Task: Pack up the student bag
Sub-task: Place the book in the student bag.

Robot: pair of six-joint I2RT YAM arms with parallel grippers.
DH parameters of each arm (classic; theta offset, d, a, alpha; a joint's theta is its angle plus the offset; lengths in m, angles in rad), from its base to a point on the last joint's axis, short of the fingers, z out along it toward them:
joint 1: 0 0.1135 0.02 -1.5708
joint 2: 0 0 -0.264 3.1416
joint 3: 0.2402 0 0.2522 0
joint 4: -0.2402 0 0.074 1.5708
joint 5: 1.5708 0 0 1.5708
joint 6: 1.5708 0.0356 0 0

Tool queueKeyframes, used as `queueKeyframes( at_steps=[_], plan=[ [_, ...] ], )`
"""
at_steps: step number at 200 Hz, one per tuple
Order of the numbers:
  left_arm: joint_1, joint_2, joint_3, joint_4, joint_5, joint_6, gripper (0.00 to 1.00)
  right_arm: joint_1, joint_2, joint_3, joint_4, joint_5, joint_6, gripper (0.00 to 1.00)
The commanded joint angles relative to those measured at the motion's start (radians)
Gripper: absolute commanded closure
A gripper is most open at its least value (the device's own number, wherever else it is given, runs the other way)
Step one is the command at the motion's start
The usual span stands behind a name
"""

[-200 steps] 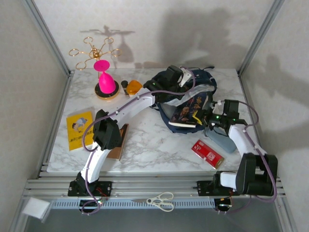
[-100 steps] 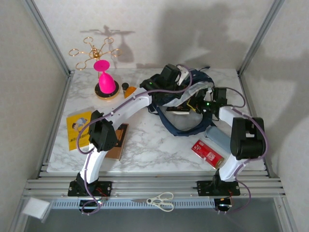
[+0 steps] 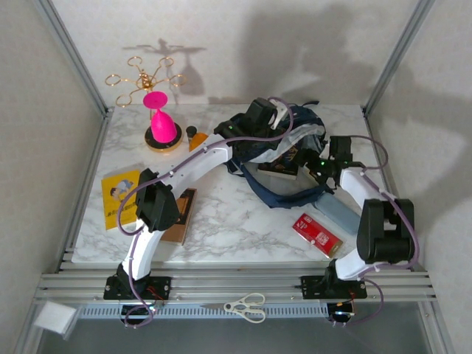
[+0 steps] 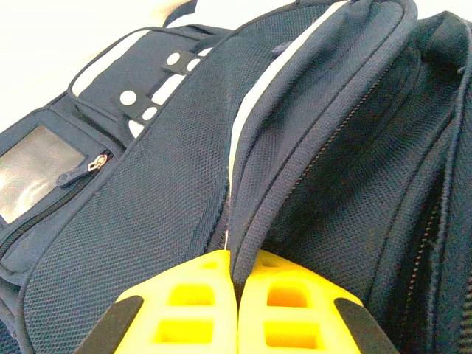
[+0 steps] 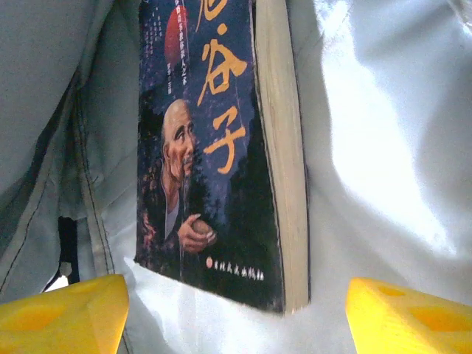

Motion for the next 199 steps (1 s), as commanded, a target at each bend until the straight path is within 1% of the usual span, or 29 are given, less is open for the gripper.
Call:
queueKeyframes(
  at_steps=[1,23,32,43,61,79,92,102,126,143,169,183,199],
  plan=[
    [-0.002,-0.039,0.015,0.141,0.003,-0.049,1.00,0.029,-0.027,-0.053,-0.109,0.080,0.057,0.20],
    [-0.004,-0.034,0.012,0.145,0.017,-0.055,1.00,0.065,-0.027,-0.086,-0.033,0.068,0.109,0.22],
    [-0.004,-0.032,0.010,0.144,0.024,-0.053,1.00,0.086,-0.011,-0.065,-0.013,0.057,0.102,0.22],
    [-0.004,-0.028,0.009,0.145,0.026,-0.051,1.00,0.107,0.029,-0.023,-0.040,0.078,0.099,0.22],
    [-0.004,-0.025,0.009,0.144,0.027,-0.053,1.00,0.108,0.097,-0.018,-0.033,0.097,0.143,0.24],
    [-0.004,-0.024,0.009,0.144,0.035,-0.054,1.00,0.112,0.149,-0.026,0.055,0.052,0.190,0.27],
    [-0.004,-0.022,0.009,0.141,0.042,-0.054,1.00,0.125,0.176,0.008,0.047,0.085,0.204,0.27],
    [-0.004,-0.023,0.009,0.138,0.044,-0.054,1.00,0.131,0.185,0.014,0.070,0.109,0.221,0.28],
    [-0.004,-0.024,0.007,0.138,0.057,-0.054,1.00,0.129,0.190,0.008,0.160,0.122,0.242,0.33],
    [-0.005,-0.022,0.006,0.141,0.067,-0.056,1.00,0.130,0.192,0.009,0.230,0.105,0.248,0.34],
    [-0.005,-0.022,0.004,0.141,0.075,-0.054,1.00,0.129,0.203,0.026,0.256,0.090,0.259,0.45],
    [-0.005,-0.021,0.003,0.138,0.070,-0.053,1.00,0.129,0.185,0.017,0.254,0.117,0.256,0.52],
    [-0.005,-0.020,-0.004,0.137,0.067,-0.046,1.00,0.129,0.156,-0.007,0.261,0.133,0.243,0.61]
  ],
)
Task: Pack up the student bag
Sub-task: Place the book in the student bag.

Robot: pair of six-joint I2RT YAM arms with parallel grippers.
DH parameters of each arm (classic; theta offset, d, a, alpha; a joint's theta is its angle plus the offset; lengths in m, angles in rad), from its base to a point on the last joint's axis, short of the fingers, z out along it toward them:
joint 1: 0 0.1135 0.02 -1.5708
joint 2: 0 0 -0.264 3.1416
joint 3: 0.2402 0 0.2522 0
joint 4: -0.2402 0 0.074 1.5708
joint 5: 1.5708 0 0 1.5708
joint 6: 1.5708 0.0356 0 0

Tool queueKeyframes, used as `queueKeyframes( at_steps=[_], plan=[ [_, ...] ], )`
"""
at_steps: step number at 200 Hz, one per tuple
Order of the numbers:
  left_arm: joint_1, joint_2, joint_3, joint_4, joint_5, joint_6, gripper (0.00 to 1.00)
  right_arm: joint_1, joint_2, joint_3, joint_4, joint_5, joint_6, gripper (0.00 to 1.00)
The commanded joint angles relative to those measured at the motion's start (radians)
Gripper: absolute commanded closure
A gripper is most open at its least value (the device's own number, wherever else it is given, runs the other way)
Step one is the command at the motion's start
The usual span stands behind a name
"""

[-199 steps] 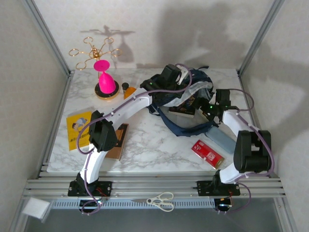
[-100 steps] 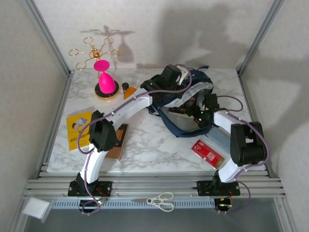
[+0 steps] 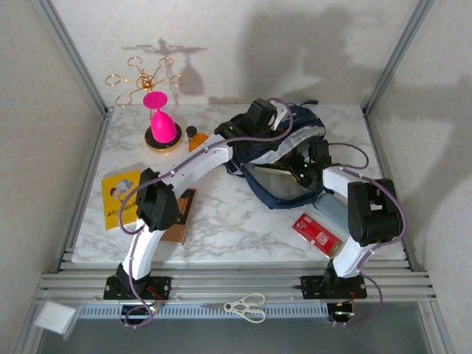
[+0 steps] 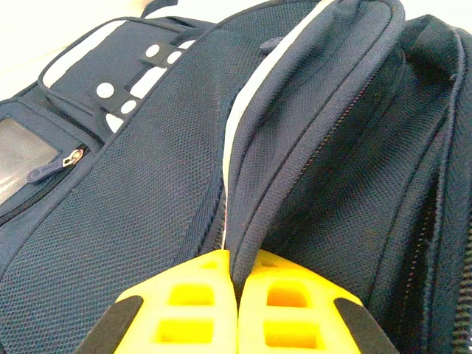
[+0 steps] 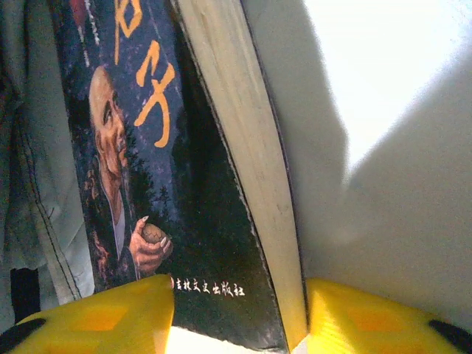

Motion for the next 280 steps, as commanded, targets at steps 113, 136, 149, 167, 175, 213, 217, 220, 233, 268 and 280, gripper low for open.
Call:
queueKeyframes(
  at_steps=[113,136,149,167,175,213,217,220,233,268,280],
  plan=[
    [-0.004,-0.031,0.001,0.133,-0.017,0.012,1.00,0.005,-0.195,-0.070,-0.054,-0.211,-0.464,1.00],
    [-0.004,-0.029,0.002,0.138,-0.016,0.012,1.00,-0.001,-0.184,-0.037,-0.135,-0.187,-0.536,1.00],
    [-0.004,-0.031,0.002,0.141,-0.015,0.011,1.00,-0.022,-0.163,-0.022,-0.130,-0.188,-0.527,1.00],
    [-0.004,-0.030,0.002,0.148,-0.006,0.002,1.00,-0.034,-0.112,0.042,-0.149,-0.144,-0.541,1.00],
    [-0.004,-0.031,0.002,0.148,0.002,0.004,1.00,-0.037,-0.084,0.073,-0.152,-0.162,-0.556,1.00],
    [-0.004,-0.033,-0.002,0.136,-0.005,0.013,1.00,-0.048,0.058,0.212,-0.177,-0.164,-0.586,1.00],
    [-0.004,-0.034,-0.003,0.135,-0.005,0.015,1.00,-0.049,0.072,0.231,-0.194,-0.142,-0.586,0.98],
    [-0.004,-0.034,-0.003,0.135,-0.006,0.015,1.00,-0.048,0.079,0.242,-0.204,-0.120,-0.583,0.95],
    [-0.004,-0.034,-0.006,0.137,-0.008,0.015,1.00,-0.049,0.074,0.240,-0.177,-0.085,-0.547,0.86],
    [-0.004,-0.030,-0.007,0.148,-0.015,0.015,1.00,-0.049,-0.047,0.127,-0.080,-0.110,-0.395,0.55],
    [-0.004,-0.029,-0.006,0.151,-0.020,0.017,1.00,-0.046,-0.093,0.079,-0.092,-0.075,-0.340,0.52]
  ],
)
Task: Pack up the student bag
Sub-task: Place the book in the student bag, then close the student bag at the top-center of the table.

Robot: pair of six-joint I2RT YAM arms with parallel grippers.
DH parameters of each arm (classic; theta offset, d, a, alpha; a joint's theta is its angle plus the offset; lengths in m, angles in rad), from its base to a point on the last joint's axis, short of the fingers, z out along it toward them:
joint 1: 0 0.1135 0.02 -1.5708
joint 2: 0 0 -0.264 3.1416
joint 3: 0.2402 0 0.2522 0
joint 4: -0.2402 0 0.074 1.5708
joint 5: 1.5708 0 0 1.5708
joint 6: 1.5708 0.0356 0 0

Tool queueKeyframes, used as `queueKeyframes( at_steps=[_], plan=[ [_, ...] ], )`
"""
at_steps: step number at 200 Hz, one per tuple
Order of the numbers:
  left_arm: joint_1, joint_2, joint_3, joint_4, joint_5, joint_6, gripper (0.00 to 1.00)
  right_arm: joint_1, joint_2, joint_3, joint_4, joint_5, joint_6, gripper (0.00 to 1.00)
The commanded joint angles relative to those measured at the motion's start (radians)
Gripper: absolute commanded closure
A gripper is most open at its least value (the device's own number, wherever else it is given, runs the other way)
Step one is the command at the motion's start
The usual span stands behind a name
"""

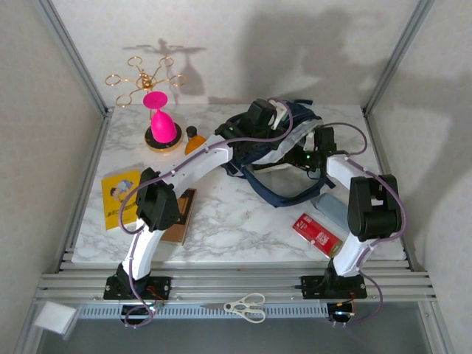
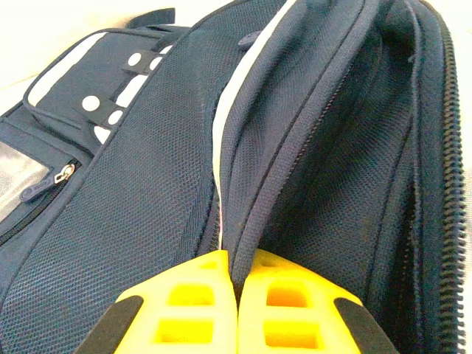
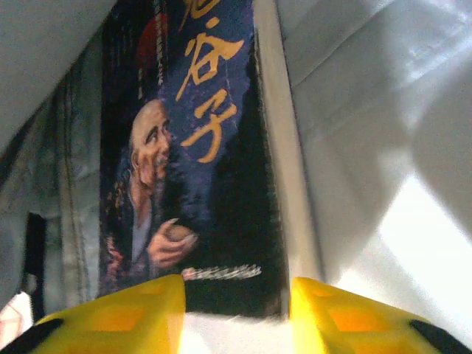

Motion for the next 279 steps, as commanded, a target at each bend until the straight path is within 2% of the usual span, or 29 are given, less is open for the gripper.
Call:
queueKeyframes(
  at_steps=[1,19,43,73,112,131,156,175,201,218,235,251,262,279],
  plan=[
    [-0.005,-0.030,0.013,0.107,0.002,0.012,1.00,-0.001,-0.116,-0.073,0.031,0.037,0.126,0.52],
    [-0.005,-0.025,0.013,0.116,0.002,0.009,1.00,0.004,-0.160,-0.171,0.062,0.039,0.219,0.54],
    [-0.005,-0.020,0.013,0.117,0.006,0.002,1.00,0.061,-0.159,-0.240,0.135,0.029,0.285,0.64],
    [-0.005,-0.018,0.013,0.105,0.006,0.004,1.00,0.111,-0.064,-0.226,0.211,0.058,0.350,0.73],
    [-0.005,-0.021,0.006,0.078,0.007,0.014,1.00,0.104,0.014,-0.137,0.283,0.195,0.341,0.87],
    [-0.005,-0.024,-0.001,0.075,0.008,0.016,1.00,0.079,0.066,-0.091,0.315,0.189,0.345,0.92],
    [-0.005,-0.027,-0.013,0.075,0.016,0.020,1.00,0.078,0.065,-0.075,0.368,0.184,0.309,0.92],
    [-0.005,-0.028,-0.018,0.076,0.016,0.021,1.00,0.078,0.021,-0.091,0.319,0.152,0.283,0.91],
    [-0.004,-0.027,-0.020,0.083,0.024,-0.004,1.00,0.077,-0.119,-0.186,0.211,0.116,0.254,0.81],
    [-0.002,-0.023,-0.024,0.084,0.043,-0.032,0.91,0.077,-0.235,-0.240,0.088,0.125,0.241,0.80],
    [0.001,-0.016,-0.032,0.080,0.065,-0.061,0.83,0.077,-0.382,-0.266,-0.050,0.206,0.265,0.77],
    [0.001,-0.014,-0.059,0.081,0.086,-0.086,0.72,0.074,-0.511,-0.249,-0.202,0.359,0.320,0.75],
    [0.001,-0.013,-0.068,0.077,0.107,-0.115,0.70,0.067,-0.583,-0.223,-0.279,0.420,0.337,0.74],
    [0.002,-0.027,-0.076,0.062,0.204,-0.157,0.66,0.066,-0.660,-0.170,-0.356,0.472,0.339,0.70]
  ],
)
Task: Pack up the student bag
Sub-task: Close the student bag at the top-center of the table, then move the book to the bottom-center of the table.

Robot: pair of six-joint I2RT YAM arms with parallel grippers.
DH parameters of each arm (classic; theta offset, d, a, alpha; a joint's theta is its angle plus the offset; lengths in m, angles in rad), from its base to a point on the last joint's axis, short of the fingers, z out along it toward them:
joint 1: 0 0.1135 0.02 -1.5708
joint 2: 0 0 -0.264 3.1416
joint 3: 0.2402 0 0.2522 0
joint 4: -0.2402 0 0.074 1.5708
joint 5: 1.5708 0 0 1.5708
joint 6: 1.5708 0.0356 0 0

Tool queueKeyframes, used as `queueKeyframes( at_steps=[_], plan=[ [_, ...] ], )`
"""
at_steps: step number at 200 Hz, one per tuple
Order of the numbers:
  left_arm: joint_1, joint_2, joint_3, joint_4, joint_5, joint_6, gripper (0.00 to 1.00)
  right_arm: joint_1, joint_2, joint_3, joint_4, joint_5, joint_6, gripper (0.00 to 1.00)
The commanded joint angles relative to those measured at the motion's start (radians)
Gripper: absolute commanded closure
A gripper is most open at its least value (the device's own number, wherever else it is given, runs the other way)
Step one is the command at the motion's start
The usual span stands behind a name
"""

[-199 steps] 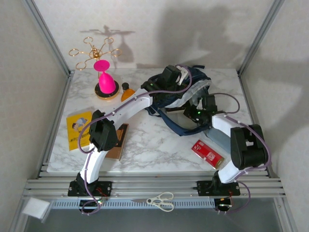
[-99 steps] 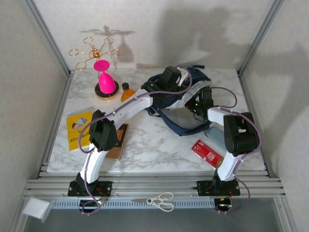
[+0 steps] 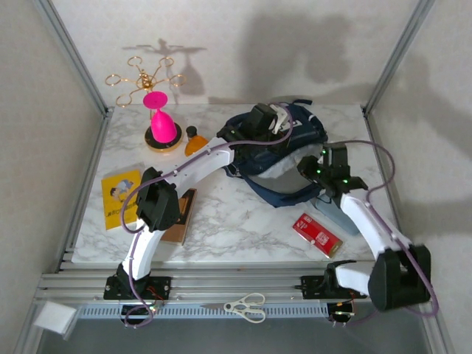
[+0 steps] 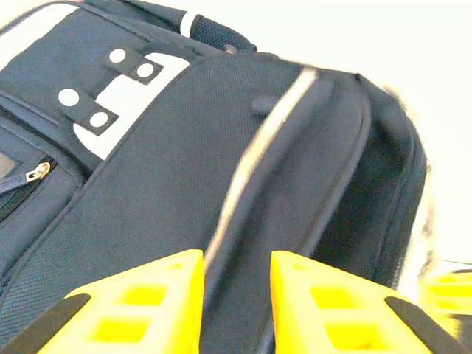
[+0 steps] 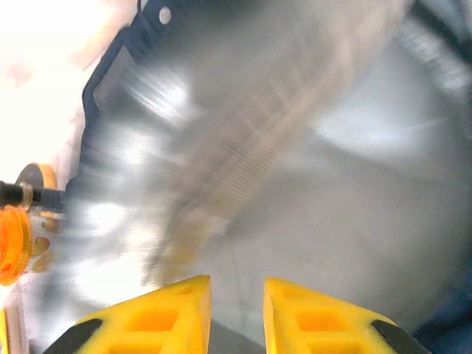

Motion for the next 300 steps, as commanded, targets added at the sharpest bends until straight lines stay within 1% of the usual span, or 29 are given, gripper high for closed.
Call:
queueKeyframes(
  at_steps=[1,16,24,36,45,53,70,85,101,117,123,137,151,158,167,178,190,196,204,213,228,248,278,288,300],
  plan=[
    [0.003,-0.031,-0.020,0.026,0.126,-0.084,0.66,-0.007,-0.090,0.073,-0.204,0.153,0.026,0.70],
    [0.009,-0.103,-0.112,0.071,0.214,-0.153,0.62,-0.001,-0.111,0.116,-0.237,0.135,0.005,0.65],
    [0.019,-0.164,-0.191,0.121,0.240,-0.200,0.59,0.006,-0.104,0.129,-0.231,0.081,-0.018,0.62],
    [0.038,-0.274,-0.340,0.197,0.250,-0.260,0.55,0.036,-0.081,0.128,-0.195,-0.021,-0.049,0.59],
    [0.057,-0.367,-0.445,0.229,0.229,-0.293,0.51,0.085,-0.061,0.120,-0.168,-0.056,-0.060,0.56],
    [0.074,-0.452,-0.533,0.238,0.186,-0.312,0.48,0.143,-0.045,0.112,-0.146,-0.064,-0.068,0.53],
    [0.115,-0.633,-0.716,0.229,0.051,-0.361,0.44,0.248,-0.010,0.091,-0.095,-0.076,-0.060,0.46],
    [0.171,-0.770,-0.867,0.197,-0.051,-0.412,0.41,0.336,0.023,0.075,-0.055,-0.062,-0.036,0.43],
    [0.262,-0.882,-1.023,0.162,-0.114,-0.481,0.39,0.426,0.064,0.056,-0.004,-0.055,-0.012,0.39],
    [0.355,-0.956,-1.158,0.117,-0.198,-0.527,0.37,0.487,0.112,0.039,0.048,-0.050,0.026,0.36],
    [0.397,-0.976,-1.203,0.108,-0.222,-0.544,0.35,0.530,0.128,0.028,0.076,-0.050,0.039,0.35],
    [0.485,-0.995,-1.285,0.110,-0.223,-0.571,0.35,0.575,0.175,0.004,0.145,-0.064,0.067,0.32],
    [0.531,-0.984,-1.347,0.126,-0.246,-0.575,0.32,0.606,0.221,0.000,0.177,-0.071,0.086,0.31],
    [0.554,-0.965,-1.358,0.126,-0.238,-0.575,0.30,0.619,0.239,0.000,0.189,-0.066,0.089,0.31],
    [0.570,-0.939,-1.365,0.145,-0.226,-0.561,0.28,0.632,0.257,0.000,0.199,-0.058,0.091,0.30],
    [0.577,-0.897,-1.369,0.162,-0.266,-0.542,0.25,0.639,0.271,-0.004,0.213,-0.056,0.097,0.30],
    [0.597,-0.830,-1.353,0.153,-0.265,-0.512,0.25,0.640,0.284,-0.007,0.229,-0.064,0.104,0.30],
    [0.603,-0.802,-1.349,0.154,-0.284,-0.501,0.24,0.641,0.288,-0.006,0.229,-0.065,0.105,0.30],
    [0.613,-0.777,-1.348,0.153,-0.321,-0.496,0.23,0.644,0.289,-0.008,0.229,-0.061,0.107,0.30],
    [0.629,-0.762,-1.356,0.170,-0.324,-0.490,0.23,0.645,0.287,-0.012,0.231,-0.059,0.109,0.29],
    [0.644,-0.733,-1.379,0.200,-0.308,-0.488,0.20,0.645,0.281,-0.016,0.224,-0.052,0.110,0.29],
    [0.650,-0.702,-1.389,0.195,-0.303,-0.486,0.16,0.645,0.277,-0.018,0.221,-0.049,0.115,0.28],
    [0.636,-0.734,-1.440,0.197,-0.218,-0.500,0.12,0.645,0.291,-0.018,0.210,-0.040,0.123,0.27],
    [0.628,-0.749,-1.454,0.186,-0.211,-0.515,0.10,0.645,0.301,-0.015,0.209,-0.050,0.123,0.27],
    [0.620,-0.775,-1.483,0.204,-0.168,-0.539,0.08,0.645,0.308,-0.016,0.222,-0.074,0.125,0.26]
  ],
)
